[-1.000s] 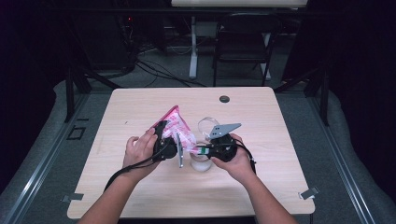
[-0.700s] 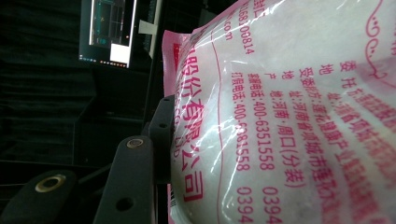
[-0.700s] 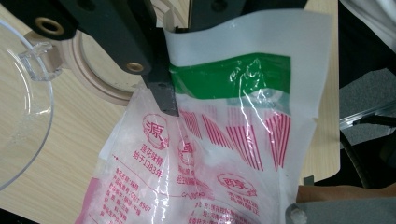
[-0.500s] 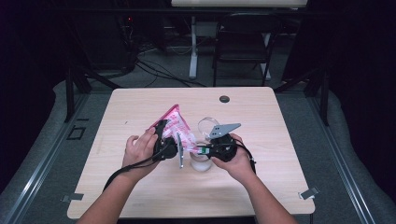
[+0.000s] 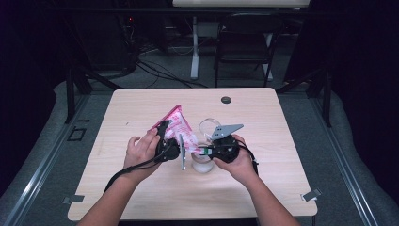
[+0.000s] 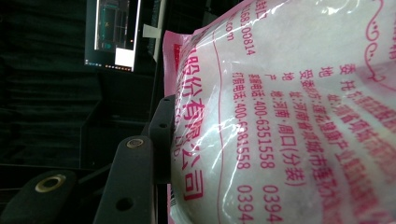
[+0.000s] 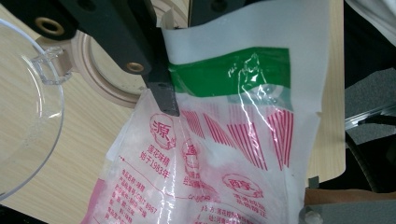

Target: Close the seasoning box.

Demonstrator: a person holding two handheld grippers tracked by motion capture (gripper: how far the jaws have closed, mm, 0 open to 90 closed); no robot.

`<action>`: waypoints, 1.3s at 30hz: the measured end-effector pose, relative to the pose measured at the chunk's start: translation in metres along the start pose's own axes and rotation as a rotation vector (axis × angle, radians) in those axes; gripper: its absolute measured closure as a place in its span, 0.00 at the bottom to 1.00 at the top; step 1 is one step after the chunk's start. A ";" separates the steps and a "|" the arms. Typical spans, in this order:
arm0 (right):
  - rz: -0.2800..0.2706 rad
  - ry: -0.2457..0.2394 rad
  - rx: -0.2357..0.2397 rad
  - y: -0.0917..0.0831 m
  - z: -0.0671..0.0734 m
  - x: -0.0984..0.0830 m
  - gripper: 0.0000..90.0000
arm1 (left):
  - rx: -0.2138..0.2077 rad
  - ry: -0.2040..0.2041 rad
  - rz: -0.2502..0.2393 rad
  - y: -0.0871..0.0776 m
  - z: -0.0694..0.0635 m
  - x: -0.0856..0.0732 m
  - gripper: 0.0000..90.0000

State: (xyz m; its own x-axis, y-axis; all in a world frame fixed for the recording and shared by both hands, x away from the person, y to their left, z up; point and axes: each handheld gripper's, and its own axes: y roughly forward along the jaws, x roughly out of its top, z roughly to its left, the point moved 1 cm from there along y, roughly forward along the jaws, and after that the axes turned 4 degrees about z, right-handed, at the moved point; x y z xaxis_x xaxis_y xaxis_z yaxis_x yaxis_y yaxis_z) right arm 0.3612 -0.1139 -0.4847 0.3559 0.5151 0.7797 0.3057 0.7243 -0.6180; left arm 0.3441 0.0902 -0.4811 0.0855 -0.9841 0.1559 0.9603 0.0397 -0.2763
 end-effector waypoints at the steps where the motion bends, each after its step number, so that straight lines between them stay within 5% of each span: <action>1: 0.000 0.000 -0.001 0.000 0.000 0.000 1.00 | 0.000 -0.003 -0.007 0.000 0.000 0.000 0.66; 39: 0.006 -0.003 -0.011 -0.002 -0.001 -0.001 1.00 | 0.022 0.033 -0.018 -0.003 0.005 0.006 0.67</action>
State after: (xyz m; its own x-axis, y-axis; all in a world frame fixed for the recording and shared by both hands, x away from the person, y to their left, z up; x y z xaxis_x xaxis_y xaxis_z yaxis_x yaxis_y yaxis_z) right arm 0.3615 -0.1166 -0.4846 0.3554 0.5204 0.7764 0.3130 0.7164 -0.6235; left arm 0.3427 0.0849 -0.4749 0.0596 -0.9898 0.1296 0.9671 0.0251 -0.2530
